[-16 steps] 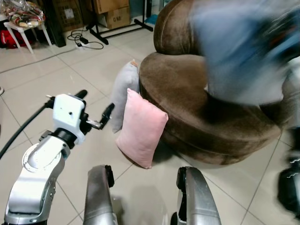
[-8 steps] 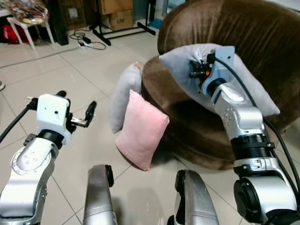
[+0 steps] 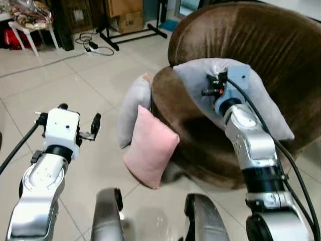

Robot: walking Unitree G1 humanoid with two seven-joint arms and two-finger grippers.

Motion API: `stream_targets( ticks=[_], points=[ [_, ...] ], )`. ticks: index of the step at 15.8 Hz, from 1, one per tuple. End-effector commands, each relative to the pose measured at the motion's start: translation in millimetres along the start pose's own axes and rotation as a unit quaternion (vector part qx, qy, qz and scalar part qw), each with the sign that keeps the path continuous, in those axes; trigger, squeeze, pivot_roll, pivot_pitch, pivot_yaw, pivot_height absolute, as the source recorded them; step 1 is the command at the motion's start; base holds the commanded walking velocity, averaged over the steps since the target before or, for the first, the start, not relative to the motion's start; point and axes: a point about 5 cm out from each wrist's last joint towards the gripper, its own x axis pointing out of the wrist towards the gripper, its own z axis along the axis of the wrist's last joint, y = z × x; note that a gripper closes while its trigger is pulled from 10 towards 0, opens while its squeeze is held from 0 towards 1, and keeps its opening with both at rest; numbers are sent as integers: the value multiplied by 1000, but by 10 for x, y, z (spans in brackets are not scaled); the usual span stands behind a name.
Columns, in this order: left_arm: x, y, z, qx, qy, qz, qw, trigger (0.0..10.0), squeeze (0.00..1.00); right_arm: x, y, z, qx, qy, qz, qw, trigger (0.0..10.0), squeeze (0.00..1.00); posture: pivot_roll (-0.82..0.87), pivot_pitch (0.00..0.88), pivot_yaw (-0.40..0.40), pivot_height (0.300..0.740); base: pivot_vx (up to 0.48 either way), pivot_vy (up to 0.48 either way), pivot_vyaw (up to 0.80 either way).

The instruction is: Move the pillow to the sofa from floor

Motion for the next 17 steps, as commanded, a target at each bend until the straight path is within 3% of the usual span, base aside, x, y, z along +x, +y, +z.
stream_targets(
  ticks=[1,4,6,8,10,13,17],
  points=[
    [19,-4,36,7,-10,11,1000,10000,0,-32,-21,76,12,-11,-10,1000,10000,0,47,0,-97,628,0,0,0],
    [22,-27,33,11,-6,13,1000,10000,0,-74,1,54,-3,-8,-21,1000,10000,0,43,0,-104,653,0,0,0],
    [23,1,-2,7,15,30,999,10000,0,-106,22,30,16,2,-23,1000,10000,0,42,0,-103,673,0,0,0],
    [23,6,14,8,9,26,1000,10000,0,-142,18,-2,5,5,-26,1000,10000,0,44,0,-88,692,0,0,0],
    [29,20,16,10,6,23,1000,10000,0,-196,-8,-48,22,17,-31,999,10000,0,44,0,-88,717,0,0,0],
    [68,0,-26,32,16,17,999,10000,0,-245,-39,-64,22,22,-37,999,10000,0,27,0,-75,740,0,0,0],
    [120,-104,-10,22,13,7,1000,10000,0,-280,-108,-56,16,24,-48,998,10000,0,6,0,-68,740,0,0,0]
  ],
)
